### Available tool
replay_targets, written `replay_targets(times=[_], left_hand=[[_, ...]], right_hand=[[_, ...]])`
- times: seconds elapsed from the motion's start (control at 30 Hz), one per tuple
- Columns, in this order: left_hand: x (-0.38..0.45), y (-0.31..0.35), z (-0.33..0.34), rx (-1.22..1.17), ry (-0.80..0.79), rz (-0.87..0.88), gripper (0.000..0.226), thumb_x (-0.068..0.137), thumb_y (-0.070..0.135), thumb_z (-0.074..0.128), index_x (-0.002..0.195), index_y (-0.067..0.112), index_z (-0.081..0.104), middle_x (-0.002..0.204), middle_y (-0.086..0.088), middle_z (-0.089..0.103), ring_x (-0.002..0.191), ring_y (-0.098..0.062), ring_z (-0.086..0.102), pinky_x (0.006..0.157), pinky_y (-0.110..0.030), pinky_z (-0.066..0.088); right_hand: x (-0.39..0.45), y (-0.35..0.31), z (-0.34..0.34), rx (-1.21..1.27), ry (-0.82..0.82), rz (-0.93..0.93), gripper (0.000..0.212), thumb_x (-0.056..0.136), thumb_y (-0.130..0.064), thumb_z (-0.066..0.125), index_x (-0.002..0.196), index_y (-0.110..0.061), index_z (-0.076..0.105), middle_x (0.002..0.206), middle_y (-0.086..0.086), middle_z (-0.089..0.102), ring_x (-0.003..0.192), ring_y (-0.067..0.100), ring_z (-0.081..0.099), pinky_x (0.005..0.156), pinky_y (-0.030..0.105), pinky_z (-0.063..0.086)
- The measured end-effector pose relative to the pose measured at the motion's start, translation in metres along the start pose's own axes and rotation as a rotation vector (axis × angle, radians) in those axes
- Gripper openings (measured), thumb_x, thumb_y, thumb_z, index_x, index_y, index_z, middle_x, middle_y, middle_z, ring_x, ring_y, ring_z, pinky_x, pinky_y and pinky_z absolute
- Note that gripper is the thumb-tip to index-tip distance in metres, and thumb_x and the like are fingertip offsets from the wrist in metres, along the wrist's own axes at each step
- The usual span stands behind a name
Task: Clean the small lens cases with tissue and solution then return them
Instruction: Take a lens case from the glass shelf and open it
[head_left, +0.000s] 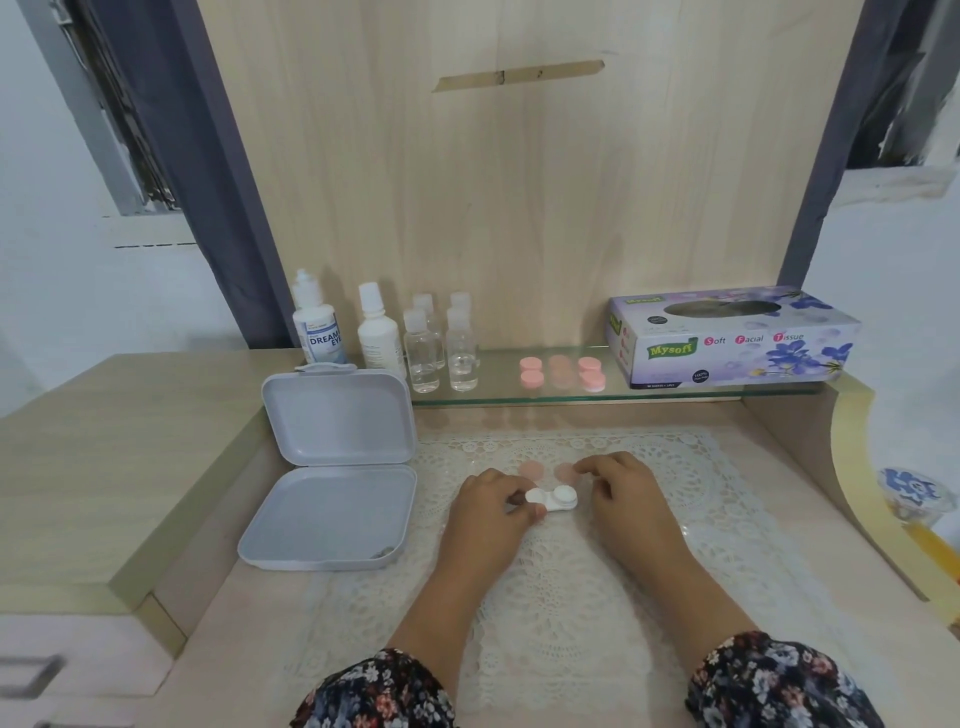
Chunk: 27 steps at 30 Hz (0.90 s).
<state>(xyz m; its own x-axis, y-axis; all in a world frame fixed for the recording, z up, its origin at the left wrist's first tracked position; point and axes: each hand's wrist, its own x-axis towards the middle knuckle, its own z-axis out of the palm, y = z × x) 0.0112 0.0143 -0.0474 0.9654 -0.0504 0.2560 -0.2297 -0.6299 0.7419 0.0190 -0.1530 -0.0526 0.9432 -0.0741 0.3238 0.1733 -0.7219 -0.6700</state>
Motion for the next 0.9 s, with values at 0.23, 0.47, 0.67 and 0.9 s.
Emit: replay_targets(times=[0.23, 0.47, 0.67, 0.9], left_hand=[[-0.003, 0.005, -0.004, -0.043, 0.004, -0.032, 0.017, 0.086, 0.027, 0.067, 0.103, 0.025, 0.069, 0.090, 0.017, 0.055, 0.095, -0.010, 0.049, 0.086, -0.026, 0.042], [-0.009, 0.012, -0.021, -0.173, -0.024, -0.100, 0.012, 0.086, 0.026, 0.069, 0.097, 0.023, 0.069, 0.088, 0.012, 0.063, 0.079, -0.005, 0.057, 0.072, -0.021, 0.044], [-0.017, 0.013, -0.054, -0.192, 0.039, -0.115, 0.007, 0.085, 0.027, 0.069, 0.091, 0.024, 0.067, 0.070, 0.011, 0.056, 0.066, -0.008, 0.052, 0.065, -0.024, 0.042], [-0.024, -0.007, -0.104, -0.178, 0.192, -0.146, 0.010, 0.081, 0.020, 0.074, 0.087, 0.020, 0.066, 0.068, 0.006, 0.056, 0.060, -0.007, 0.050, 0.057, -0.020, 0.039]], right_hand=[[0.000, -0.001, 0.000, -0.008, -0.009, -0.005, 0.036, 0.092, 0.000, 0.042, 0.111, -0.014, 0.069, 0.105, -0.004, 0.053, 0.108, 0.017, 0.048, 0.092, 0.031, 0.043], [-0.001, -0.007, -0.003, 0.004, 0.001, 0.026, 0.027, 0.094, -0.006, 0.042, 0.105, -0.014, 0.066, 0.101, -0.004, 0.059, 0.100, 0.014, 0.052, 0.080, 0.023, 0.039], [0.001, -0.015, -0.011, 0.102, -0.004, 0.148, 0.024, 0.095, -0.007, 0.040, 0.096, -0.016, 0.062, 0.098, 0.000, 0.062, 0.085, 0.012, 0.053, 0.065, 0.023, 0.039], [0.002, -0.044, -0.007, 0.038, 0.021, 0.045, 0.023, 0.094, -0.006, 0.044, 0.102, -0.011, 0.065, 0.103, 0.002, 0.063, 0.093, 0.016, 0.053, 0.076, 0.028, 0.041]])
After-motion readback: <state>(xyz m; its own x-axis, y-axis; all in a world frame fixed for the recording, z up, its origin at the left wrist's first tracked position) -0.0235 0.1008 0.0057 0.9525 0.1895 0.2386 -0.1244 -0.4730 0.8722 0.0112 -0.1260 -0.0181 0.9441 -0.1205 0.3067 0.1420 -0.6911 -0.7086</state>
